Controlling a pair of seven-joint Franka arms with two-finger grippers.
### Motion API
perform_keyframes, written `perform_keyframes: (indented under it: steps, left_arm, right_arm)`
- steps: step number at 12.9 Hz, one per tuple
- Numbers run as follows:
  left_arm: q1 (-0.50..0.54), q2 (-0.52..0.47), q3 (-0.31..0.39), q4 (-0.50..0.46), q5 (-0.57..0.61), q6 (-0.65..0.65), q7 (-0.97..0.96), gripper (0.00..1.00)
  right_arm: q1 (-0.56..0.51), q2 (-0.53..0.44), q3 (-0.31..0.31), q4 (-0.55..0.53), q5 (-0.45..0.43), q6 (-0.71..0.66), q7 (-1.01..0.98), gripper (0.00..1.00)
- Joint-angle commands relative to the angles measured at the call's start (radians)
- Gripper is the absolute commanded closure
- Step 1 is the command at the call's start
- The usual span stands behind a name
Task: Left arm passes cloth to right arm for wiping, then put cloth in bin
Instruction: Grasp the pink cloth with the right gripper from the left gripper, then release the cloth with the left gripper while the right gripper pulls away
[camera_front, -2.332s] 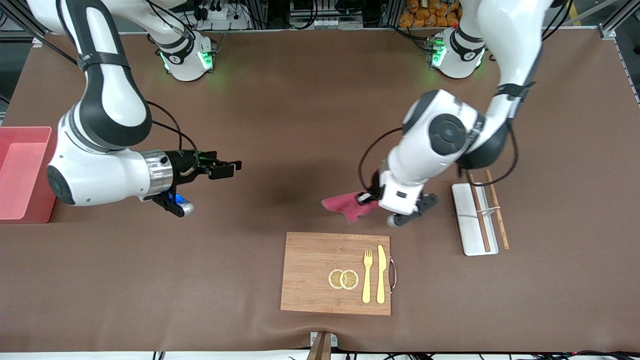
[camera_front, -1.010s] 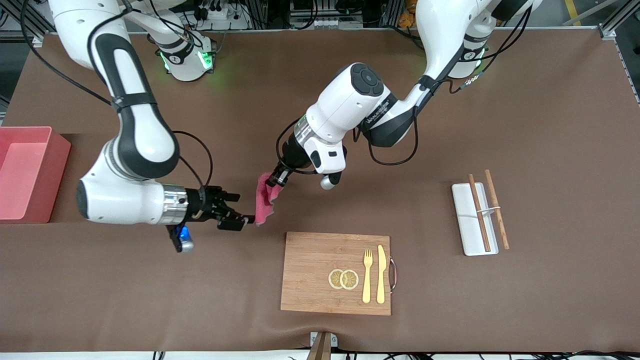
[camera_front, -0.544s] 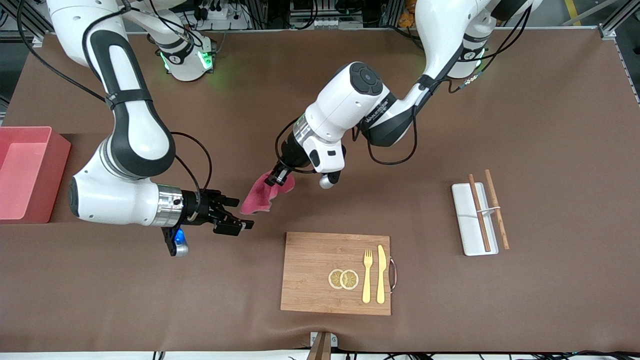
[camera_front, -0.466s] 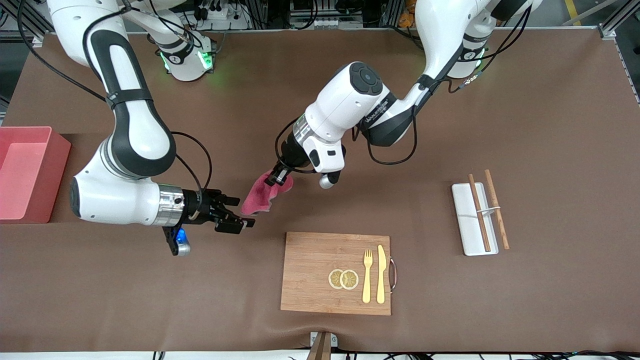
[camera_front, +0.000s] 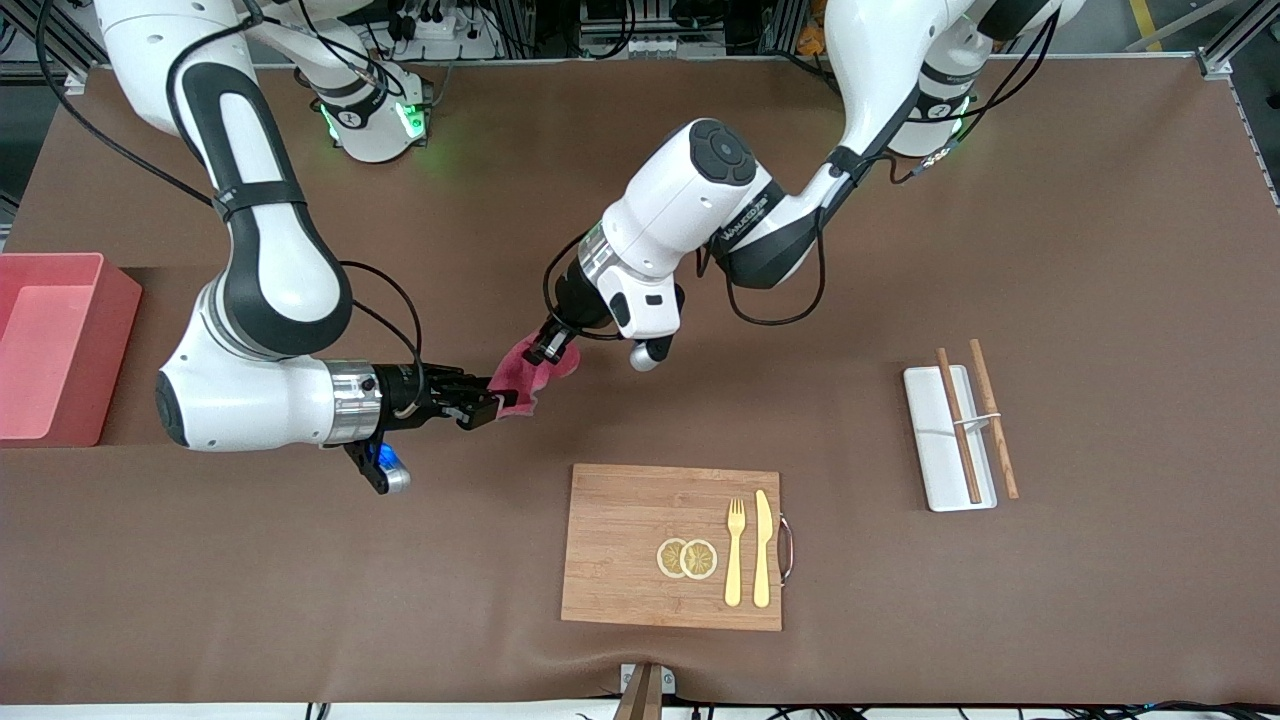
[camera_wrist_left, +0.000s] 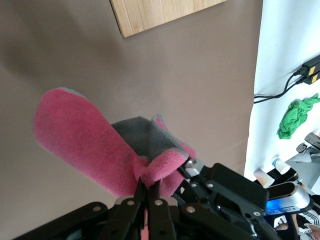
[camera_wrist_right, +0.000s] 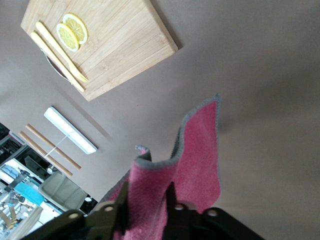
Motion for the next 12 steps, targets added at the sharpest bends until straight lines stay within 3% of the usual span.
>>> perform_keyframes:
  steps: [1,3,4,5,6,7,10,12]
  left_arm:
    - [-0.009,0.015,0.004,0.026,-0.018,0.009,-0.01,1.0]
    - [0.002,0.005,0.003,0.026,-0.032,0.001,-0.012,1.0]
    - [0.005,0.003,0.004,0.026,-0.058,-0.002,-0.012,0.92]
    - [0.005,-0.006,0.006,0.026,-0.062,-0.007,-0.012,0.7]
    - [0.007,-0.02,0.011,0.026,-0.062,-0.026,-0.012,0.29]
    - [0.008,-0.037,0.015,0.026,-0.059,-0.06,-0.012,0.0]
    - [0.082,-0.115,0.015,0.014,-0.069,-0.108,-0.01,0.0]
    - [0.166,-0.179,0.014,0.011,-0.053,-0.257,0.008,0.0]
  right_arm:
    - [-0.011,0.009,0.004,0.016,0.008,-0.032,-0.07,1.0]
    - [-0.012,0.011,0.004,0.013,-0.005,-0.039,-0.096,1.0]
    - [-0.011,0.012,0.004,0.008,-0.02,-0.039,-0.117,1.0]
    - [-0.009,0.014,0.004,-0.006,-0.047,-0.039,-0.139,1.0]
    - [-0.009,0.014,0.004,-0.022,-0.086,-0.039,-0.157,1.0]
    - [-0.009,0.017,0.004,-0.038,-0.133,-0.039,-0.174,1.0]
    - [-0.011,0.057,0.002,-0.052,-0.328,-0.036,-0.211,1.0]
    - [-0.012,0.066,0.002,-0.052,-0.499,-0.035,-0.255,1.0]
